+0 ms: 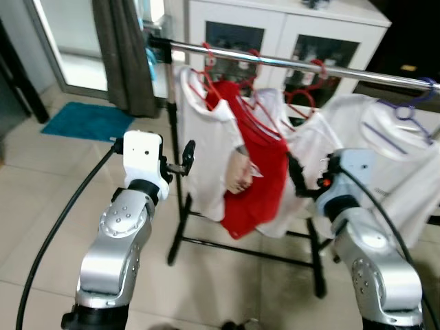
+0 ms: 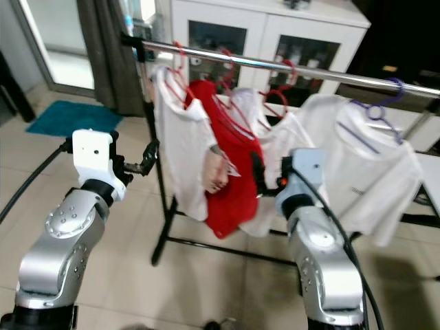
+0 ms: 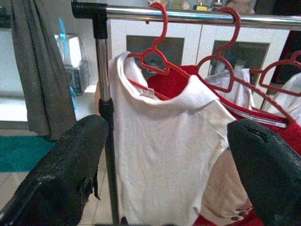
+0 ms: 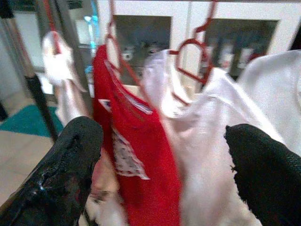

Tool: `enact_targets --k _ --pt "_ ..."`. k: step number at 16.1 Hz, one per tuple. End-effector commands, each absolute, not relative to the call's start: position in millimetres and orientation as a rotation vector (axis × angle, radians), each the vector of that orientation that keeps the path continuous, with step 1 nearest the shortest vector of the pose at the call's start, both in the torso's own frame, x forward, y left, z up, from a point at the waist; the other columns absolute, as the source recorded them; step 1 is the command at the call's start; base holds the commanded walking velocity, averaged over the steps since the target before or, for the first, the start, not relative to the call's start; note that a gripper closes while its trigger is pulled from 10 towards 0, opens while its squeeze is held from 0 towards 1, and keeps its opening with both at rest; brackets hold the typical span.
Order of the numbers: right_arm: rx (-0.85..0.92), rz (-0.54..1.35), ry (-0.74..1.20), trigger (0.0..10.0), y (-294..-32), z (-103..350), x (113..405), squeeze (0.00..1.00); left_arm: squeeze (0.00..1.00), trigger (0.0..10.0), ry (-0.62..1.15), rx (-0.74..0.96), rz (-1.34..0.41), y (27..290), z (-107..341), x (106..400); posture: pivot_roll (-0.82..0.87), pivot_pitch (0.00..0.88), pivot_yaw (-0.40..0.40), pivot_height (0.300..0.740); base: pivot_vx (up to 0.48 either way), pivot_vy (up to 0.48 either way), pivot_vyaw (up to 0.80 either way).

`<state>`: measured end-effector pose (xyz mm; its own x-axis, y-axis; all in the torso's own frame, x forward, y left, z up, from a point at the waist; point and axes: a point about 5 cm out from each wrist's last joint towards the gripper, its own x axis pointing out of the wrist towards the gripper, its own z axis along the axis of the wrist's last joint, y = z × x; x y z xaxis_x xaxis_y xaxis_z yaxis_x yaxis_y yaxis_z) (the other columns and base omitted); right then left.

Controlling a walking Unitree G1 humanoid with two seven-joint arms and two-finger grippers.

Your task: Hang hanger

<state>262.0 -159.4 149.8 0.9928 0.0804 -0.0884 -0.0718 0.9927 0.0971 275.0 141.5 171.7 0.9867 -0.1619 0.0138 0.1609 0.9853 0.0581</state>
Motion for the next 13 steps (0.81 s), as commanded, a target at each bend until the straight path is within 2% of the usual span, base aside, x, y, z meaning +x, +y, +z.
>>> enact_targets --k 1,6,8,13 --pt "0.102 0.059 0.082 10.0 -162.8 151.4 262.6 1.0 1.0 10.0 -0.024 0.063 -0.152 142.5 173.3 275.1 0.07 0.046 -0.058 0.74 0.0 -0.48 0.0" --pt "0.14 0.068 0.077 10.0 -161.6 154.2 264.0 1.0 1.0 10.0 -0.04 0.071 -0.163 140.2 176.3 280.1 0.07 0.044 -0.045 0.74 0.0 -0.48 0.0" --pt "0.141 0.066 0.084 10.0 -160.3 152.7 262.7 1.0 1.0 10.0 -0.025 0.034 -0.167 140.0 174.6 279.2 0.06 0.04 -0.037 0.74 0.0 0.0 0.0" --pt "0.133 0.092 0.09 10.0 -154.9 148.8 258.7 1.0 1.0 10.0 -0.036 0.094 -0.197 141.1 173.3 279.7 0.08 0.0 -0.016 0.74 0.0 0.0 0.0"
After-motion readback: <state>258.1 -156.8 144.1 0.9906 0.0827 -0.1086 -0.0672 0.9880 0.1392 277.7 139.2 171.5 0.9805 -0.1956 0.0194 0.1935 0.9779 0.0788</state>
